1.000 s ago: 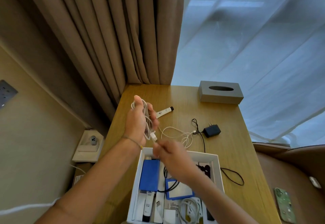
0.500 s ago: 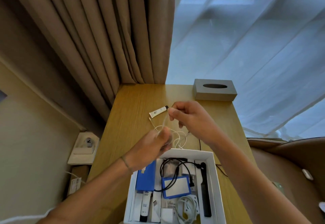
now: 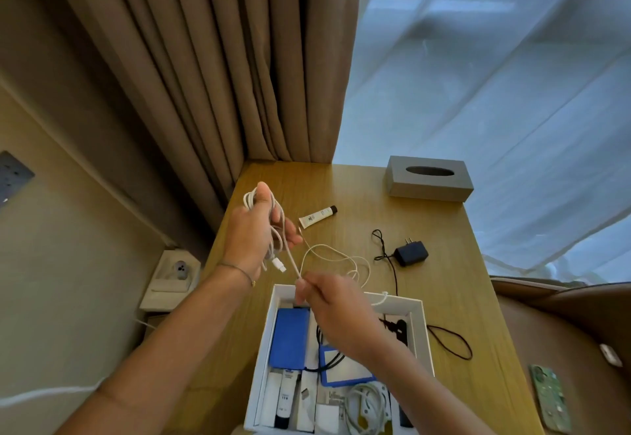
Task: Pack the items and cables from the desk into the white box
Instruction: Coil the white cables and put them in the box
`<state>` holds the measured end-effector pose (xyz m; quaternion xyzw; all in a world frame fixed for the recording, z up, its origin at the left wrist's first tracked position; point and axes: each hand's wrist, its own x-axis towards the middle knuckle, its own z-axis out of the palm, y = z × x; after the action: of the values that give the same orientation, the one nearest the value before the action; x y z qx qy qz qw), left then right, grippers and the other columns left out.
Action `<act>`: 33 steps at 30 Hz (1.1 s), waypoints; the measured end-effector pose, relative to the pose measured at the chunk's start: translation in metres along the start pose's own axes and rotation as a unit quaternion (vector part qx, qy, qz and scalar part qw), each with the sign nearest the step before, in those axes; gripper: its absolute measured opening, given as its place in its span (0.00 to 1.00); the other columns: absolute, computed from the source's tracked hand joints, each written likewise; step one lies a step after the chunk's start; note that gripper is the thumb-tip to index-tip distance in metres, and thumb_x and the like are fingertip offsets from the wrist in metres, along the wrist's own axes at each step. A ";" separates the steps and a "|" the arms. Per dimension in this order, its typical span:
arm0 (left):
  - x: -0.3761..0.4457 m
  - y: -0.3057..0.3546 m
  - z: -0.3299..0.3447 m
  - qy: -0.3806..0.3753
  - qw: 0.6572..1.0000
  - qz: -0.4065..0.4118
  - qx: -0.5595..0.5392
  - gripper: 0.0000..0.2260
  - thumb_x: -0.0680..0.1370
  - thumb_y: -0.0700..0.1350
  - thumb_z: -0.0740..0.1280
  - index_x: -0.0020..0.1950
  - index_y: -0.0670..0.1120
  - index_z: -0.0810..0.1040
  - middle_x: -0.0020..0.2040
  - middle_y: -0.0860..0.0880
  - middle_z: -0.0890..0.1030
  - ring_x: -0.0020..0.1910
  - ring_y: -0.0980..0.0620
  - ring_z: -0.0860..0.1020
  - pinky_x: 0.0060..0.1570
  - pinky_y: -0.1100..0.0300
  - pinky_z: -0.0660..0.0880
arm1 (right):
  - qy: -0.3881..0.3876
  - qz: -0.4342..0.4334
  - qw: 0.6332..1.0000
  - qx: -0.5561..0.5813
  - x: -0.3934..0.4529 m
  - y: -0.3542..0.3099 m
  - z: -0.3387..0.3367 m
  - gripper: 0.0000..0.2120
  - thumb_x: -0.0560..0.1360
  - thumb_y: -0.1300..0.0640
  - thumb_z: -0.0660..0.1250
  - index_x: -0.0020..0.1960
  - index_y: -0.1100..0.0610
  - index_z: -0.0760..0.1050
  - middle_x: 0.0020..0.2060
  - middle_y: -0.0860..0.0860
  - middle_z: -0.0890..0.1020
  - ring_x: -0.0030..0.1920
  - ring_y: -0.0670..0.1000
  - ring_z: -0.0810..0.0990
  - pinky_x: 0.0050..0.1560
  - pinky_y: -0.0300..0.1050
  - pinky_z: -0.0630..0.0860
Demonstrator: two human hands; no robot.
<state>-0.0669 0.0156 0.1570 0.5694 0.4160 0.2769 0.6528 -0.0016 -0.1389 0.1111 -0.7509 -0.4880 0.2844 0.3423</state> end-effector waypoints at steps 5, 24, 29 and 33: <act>0.010 -0.008 -0.011 -0.053 0.996 -0.073 0.008 0.23 0.83 0.60 0.56 0.39 0.43 0.72 0.27 0.45 0.73 0.24 0.49 0.75 0.26 0.58 0.76 | -0.029 -0.015 0.997 -0.064 -0.006 0.002 0.001 0.18 0.85 0.44 0.54 0.46 0.51 0.78 0.26 0.44 0.72 0.27 0.45 0.74 0.38 0.46 0.77; -0.046 -0.030 0.005 -0.439 0.891 -0.087 0.080 0.37 0.67 0.79 0.43 0.35 0.47 0.71 0.26 0.54 0.65 0.22 0.58 0.60 0.20 0.67 0.59 | -0.031 -0.095 0.995 0.020 0.013 -0.019 -0.094 0.10 0.81 0.53 0.66 0.41 0.49 0.78 0.29 0.45 0.74 0.29 0.43 0.69 0.33 0.37 0.67; -0.054 -0.022 0.008 -0.326 0.941 -0.025 0.086 0.26 0.76 0.69 0.61 0.36 0.46 0.76 0.27 0.51 0.67 0.23 0.54 0.62 0.22 0.63 0.62 | 0.077 -0.042 0.992 0.096 0.018 0.007 -0.069 0.10 0.81 0.52 0.64 0.41 0.49 0.77 0.30 0.47 0.76 0.30 0.47 0.72 0.34 0.48 0.72; -0.035 -0.034 0.004 -0.069 0.996 -0.011 0.064 0.22 0.84 0.56 0.56 0.48 0.44 0.84 0.34 0.47 0.80 0.32 0.50 0.78 0.34 0.58 0.76 | 0.075 0.053 0.991 0.094 0.012 0.017 -0.027 0.11 0.83 0.52 0.60 0.43 0.48 0.75 0.33 0.47 0.76 0.33 0.46 0.74 0.39 0.48 0.76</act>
<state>-0.0845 -0.0227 0.1320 0.6229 0.3932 0.2025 0.6453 0.0322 -0.1394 0.1132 -0.7595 -0.3913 0.2901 0.4312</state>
